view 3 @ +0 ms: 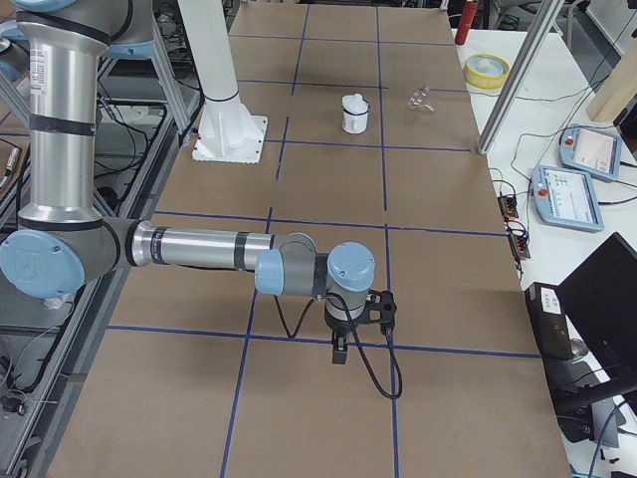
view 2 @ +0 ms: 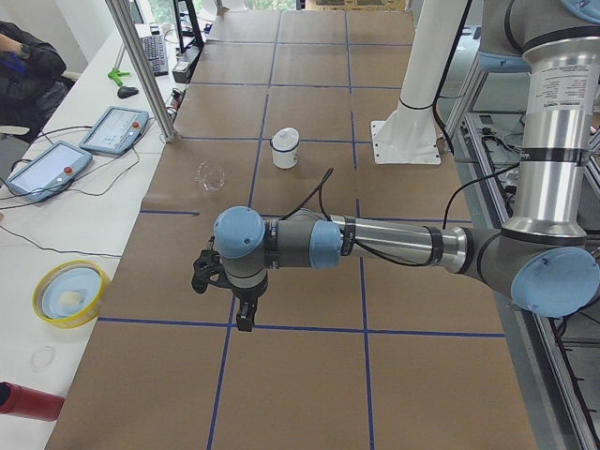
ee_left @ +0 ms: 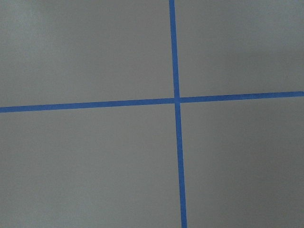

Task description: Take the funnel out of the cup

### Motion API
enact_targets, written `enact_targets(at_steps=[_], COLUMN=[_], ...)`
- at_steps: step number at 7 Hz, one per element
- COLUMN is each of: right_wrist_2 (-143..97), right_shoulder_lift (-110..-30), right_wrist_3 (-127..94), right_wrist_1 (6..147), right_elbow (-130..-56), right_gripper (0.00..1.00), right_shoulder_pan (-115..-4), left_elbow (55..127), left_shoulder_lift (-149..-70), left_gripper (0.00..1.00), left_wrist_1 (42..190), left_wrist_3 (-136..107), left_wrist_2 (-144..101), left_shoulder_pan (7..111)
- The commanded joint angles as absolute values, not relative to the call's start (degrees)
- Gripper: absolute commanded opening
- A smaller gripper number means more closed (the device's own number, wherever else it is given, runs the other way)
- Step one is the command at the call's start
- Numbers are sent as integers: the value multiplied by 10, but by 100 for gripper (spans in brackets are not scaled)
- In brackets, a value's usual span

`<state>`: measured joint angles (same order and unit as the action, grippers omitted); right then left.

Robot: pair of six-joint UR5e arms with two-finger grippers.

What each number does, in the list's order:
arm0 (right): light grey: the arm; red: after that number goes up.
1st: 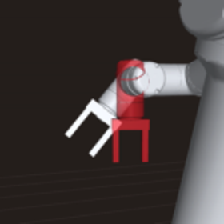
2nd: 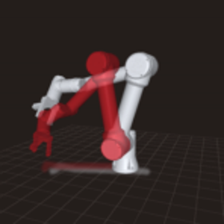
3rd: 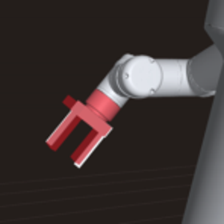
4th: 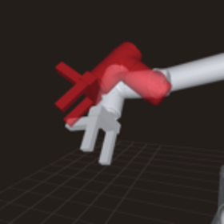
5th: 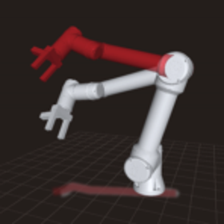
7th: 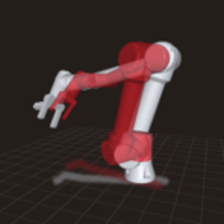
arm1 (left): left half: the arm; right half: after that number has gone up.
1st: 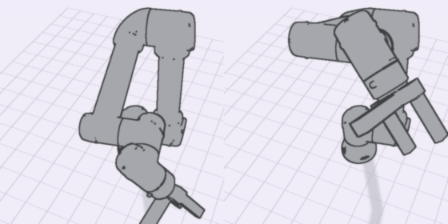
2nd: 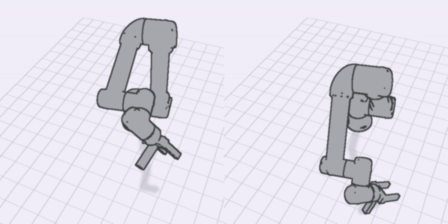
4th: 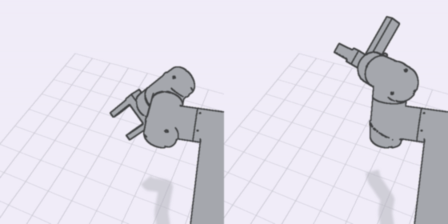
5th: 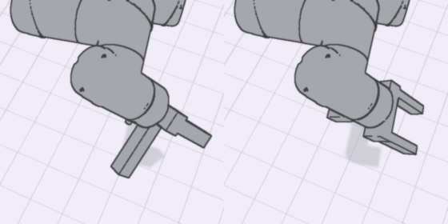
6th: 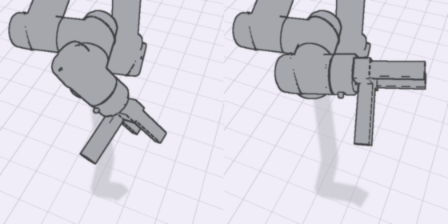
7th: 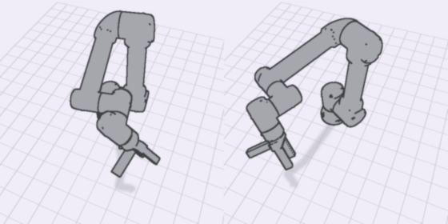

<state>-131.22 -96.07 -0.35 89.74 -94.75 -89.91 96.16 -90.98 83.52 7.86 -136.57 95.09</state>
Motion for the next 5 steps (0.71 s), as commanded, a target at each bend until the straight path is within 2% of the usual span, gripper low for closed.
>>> enact_targets(at_steps=[1, 5], right_wrist_2=[-1312, -1312], right_shoulder_lift=[-961, -961], right_wrist_3=[-4, -4], right_wrist_1=[897, 897], right_elbow=[-947, -947], right_gripper=[100, 100], right_shoulder_pan=[-899, -899], left_elbow=[974, 973], left_shoulder_lift=[-911, -911], left_gripper=[100, 100], left_wrist_1=[837, 848], left_wrist_3=[80, 79], left_wrist_2=[-1366, -1367], left_shoulder_pan=[951, 951])
